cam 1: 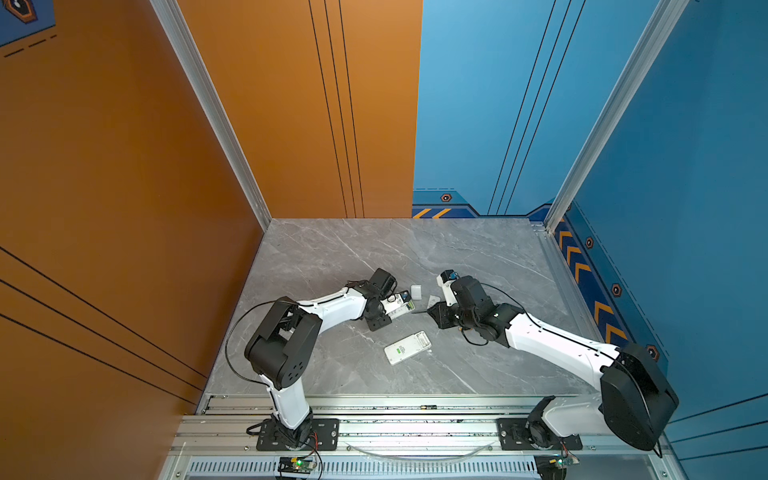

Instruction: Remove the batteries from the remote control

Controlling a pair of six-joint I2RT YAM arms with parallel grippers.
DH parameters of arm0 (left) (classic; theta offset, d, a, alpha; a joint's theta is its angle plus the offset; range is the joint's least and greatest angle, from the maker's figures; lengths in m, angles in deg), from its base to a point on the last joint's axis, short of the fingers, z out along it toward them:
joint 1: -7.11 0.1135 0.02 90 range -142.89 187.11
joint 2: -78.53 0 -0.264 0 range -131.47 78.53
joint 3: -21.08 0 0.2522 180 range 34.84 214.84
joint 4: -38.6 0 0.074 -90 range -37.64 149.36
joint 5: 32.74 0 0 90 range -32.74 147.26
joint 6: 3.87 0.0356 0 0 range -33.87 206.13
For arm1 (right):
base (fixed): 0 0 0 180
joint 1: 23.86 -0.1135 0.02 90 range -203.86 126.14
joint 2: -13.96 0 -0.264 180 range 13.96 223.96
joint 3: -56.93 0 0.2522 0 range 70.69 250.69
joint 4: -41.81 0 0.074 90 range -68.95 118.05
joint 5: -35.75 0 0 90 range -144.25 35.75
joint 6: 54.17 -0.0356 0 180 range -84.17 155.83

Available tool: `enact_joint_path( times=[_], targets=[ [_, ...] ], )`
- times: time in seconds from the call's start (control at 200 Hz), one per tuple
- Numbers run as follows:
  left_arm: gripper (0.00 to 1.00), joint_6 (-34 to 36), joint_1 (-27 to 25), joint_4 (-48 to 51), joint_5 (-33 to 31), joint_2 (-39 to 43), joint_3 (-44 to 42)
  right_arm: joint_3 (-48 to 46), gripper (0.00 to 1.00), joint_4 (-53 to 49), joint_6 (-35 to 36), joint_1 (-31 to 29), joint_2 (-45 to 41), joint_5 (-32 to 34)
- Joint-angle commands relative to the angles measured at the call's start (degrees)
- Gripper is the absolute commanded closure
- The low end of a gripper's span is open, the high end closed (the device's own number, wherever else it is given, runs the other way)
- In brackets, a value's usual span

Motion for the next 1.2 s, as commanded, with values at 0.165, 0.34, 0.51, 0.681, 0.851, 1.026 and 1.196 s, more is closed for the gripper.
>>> enact_joint_path(
  times=[0.165, 0.34, 0.51, 0.681, 0.851, 1.026, 1.196],
  targets=[
    [1.00, -0.40, 0.32, 1.94, 1.64, -2.35, -0.87, -0.16, 1.00, 4.46, -2.09, -0.19, 0.39, 2.90],
    [1.00, -0.28, 0.28, 1.82, 1.55, -2.24, -0.96, 0.15, 1.00, 4.35, -1.82, 0.09, 1.46, 1.80],
    [1.00, -0.14, 0.29, 1.90, 1.60, -2.16, -0.88, 0.20, 1.00, 3.99, -1.73, 0.00, 1.82, 1.82],
    [1.00, -0.05, 0.29, 1.90, 1.47, -2.07, -0.87, 0.04, 1.00, 4.42, -2.04, 0.09, 2.45, 1.83],
    [1.00, 0.04, 0.28, 1.89, 1.85, -1.87, -0.88, 0.57, 1.00, 5.57, -2.26, 0.00, 3.50, 2.11],
    [1.00, 0.37, 0.20, 1.80, 3.67, -1.38, -1.14, 0.69, 1.00, 7.06, -2.29, -0.09, 4.54, 2.68],
    [1.00, 0.97, 0.01, 1.92, 4.80, -1.32, -1.23, 0.75, 1.00, 9.89, -3.30, -0.33, 4.28, 3.35]
  ],
)
